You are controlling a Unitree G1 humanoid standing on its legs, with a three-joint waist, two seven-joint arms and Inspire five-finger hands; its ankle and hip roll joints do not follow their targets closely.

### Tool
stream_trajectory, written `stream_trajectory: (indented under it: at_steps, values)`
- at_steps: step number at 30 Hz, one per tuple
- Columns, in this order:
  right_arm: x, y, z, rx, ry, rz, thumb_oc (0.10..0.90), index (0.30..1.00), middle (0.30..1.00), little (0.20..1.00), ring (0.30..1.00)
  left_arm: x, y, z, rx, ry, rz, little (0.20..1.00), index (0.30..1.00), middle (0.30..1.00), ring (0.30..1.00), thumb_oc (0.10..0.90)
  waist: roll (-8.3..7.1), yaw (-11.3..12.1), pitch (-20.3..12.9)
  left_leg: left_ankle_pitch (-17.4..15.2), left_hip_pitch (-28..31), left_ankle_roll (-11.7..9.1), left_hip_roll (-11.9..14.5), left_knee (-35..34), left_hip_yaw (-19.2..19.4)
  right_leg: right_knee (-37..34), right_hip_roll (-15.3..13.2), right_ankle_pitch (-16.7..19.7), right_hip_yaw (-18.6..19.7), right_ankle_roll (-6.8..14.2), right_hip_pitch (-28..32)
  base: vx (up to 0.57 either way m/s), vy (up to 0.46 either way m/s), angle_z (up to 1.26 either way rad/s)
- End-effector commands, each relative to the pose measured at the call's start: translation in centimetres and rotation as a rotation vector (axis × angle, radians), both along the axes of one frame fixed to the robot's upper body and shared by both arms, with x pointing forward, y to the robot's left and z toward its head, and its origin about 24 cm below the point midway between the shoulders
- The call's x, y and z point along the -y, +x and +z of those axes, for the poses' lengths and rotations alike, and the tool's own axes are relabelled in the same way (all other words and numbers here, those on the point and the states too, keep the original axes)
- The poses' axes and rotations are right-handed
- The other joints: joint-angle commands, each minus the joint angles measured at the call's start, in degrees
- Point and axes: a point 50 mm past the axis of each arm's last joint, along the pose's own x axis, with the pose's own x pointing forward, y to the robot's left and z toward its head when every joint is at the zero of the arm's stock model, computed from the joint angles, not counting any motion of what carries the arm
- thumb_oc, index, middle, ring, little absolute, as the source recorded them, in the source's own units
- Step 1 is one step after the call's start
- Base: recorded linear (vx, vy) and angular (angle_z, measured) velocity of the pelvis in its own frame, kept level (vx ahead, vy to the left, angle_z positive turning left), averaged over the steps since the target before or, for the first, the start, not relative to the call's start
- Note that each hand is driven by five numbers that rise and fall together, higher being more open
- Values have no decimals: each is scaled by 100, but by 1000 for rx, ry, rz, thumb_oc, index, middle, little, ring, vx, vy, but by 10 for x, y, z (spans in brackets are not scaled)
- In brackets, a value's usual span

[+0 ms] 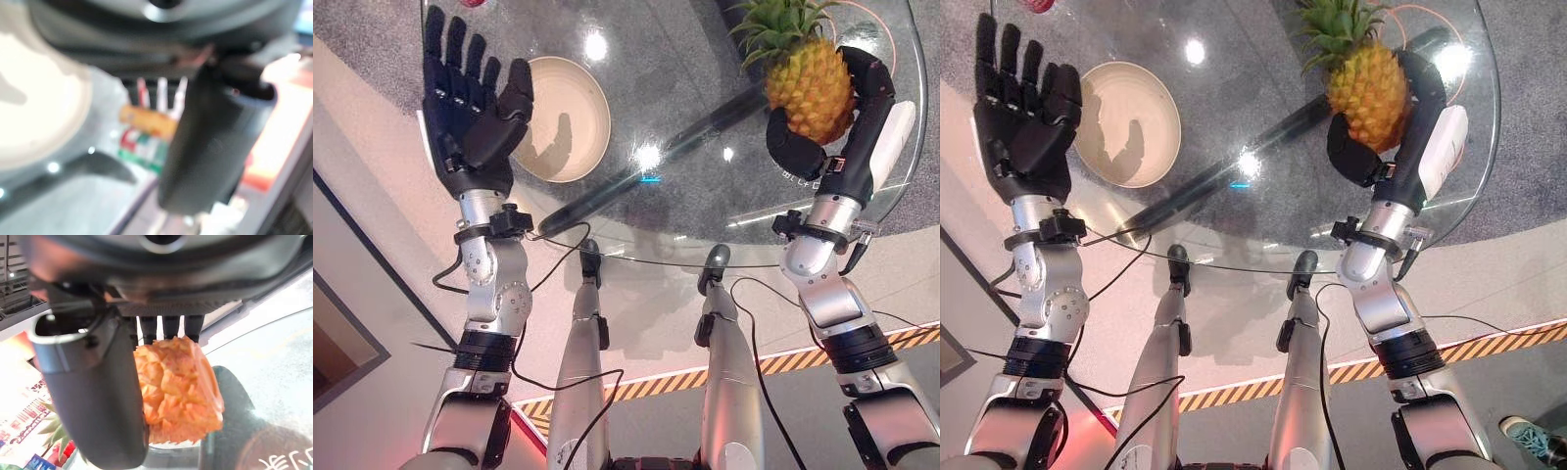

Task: Pick up the fruit to the plate

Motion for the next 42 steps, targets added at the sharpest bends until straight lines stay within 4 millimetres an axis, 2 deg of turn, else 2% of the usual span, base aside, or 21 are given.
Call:
stream_trajectory:
  at_steps: [1,5,16,30,42]
  values:
    - [-16,-32,71,418,-60,83,100,300,300,200,300,12,-19,56,269,77,-101,900,900,900,900,800,-26,-79,-120,-418,-52,61,-185,336,52,-213,156,60,-12,85,137,0,0,0]
    - [-22,-33,78,437,-81,118,100,300,300,200,300,28,-12,55,225,97,-215,900,900,900,900,800,-28,-107,-120,-447,21,55,-165,320,90,-227,157,39,-7,104,202,2,4,-1]
    - [-43,-34,93,464,-128,221,100,300,300,200,300,58,-1,56,136,88,-396,900,900,900,900,800,-27,-153,-120,-426,46,63,-158,296,151,-264,149,77,-5,127,209,-4,4,-1]
    - [-62,-31,95,417,-176,299,100,300,300,200,300,78,3,56,115,43,-559,900,900,900,900,800,2,-194,-120,-354,8,72,-175,237,192,-338,135,141,16,117,175,0,0,0]
    - [-74,-29,93,370,-216,366,100,300,300,200,300,88,4,52,88,28,-605,900,900,900,900,800,17,-198,-120,-342,-18,74,-186,234,203,-344,128,147,12,116,152,0,0,0]
